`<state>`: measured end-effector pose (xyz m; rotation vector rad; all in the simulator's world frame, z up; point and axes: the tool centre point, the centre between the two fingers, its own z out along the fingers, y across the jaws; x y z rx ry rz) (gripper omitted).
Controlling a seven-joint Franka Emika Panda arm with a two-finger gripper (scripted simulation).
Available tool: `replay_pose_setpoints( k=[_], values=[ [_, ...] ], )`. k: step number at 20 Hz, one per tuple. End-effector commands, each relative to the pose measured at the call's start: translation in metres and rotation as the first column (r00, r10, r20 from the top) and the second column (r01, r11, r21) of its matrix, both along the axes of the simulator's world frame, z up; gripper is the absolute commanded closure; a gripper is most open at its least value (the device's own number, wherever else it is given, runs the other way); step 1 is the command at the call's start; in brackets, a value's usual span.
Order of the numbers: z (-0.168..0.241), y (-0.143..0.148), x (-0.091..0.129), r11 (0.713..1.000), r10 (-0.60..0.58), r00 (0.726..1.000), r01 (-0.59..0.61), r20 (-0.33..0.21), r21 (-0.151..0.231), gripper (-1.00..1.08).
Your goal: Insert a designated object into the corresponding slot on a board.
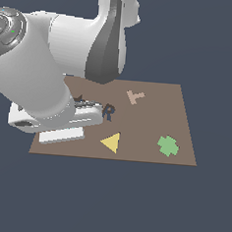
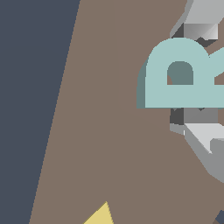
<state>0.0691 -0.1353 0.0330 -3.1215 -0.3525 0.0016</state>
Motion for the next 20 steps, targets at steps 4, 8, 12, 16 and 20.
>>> replay_pose_setpoints(
  k=[4, 8, 12, 16, 20],
  values=[
    [0.001, 0.005, 0.004, 0.995, 0.098, 0.995, -0.098, 0.001, 0.000, 1.08],
    [0.001, 0.011, 0.008, 0.980, 0.200, 0.980, -0.200, 0.001, 0.000, 1.08],
    [0.001, 0.019, 0.012, 0.946, 0.325, 0.946, -0.325, 0.001, 0.000, 1.08],
    [0.002, 0.029, 0.016, 0.883, 0.469, 0.883, -0.469, 0.001, -0.001, 1.08],
    [0.002, 0.040, 0.018, 0.786, 0.618, 0.786, -0.618, 0.001, -0.001, 1.08]
  ],
)
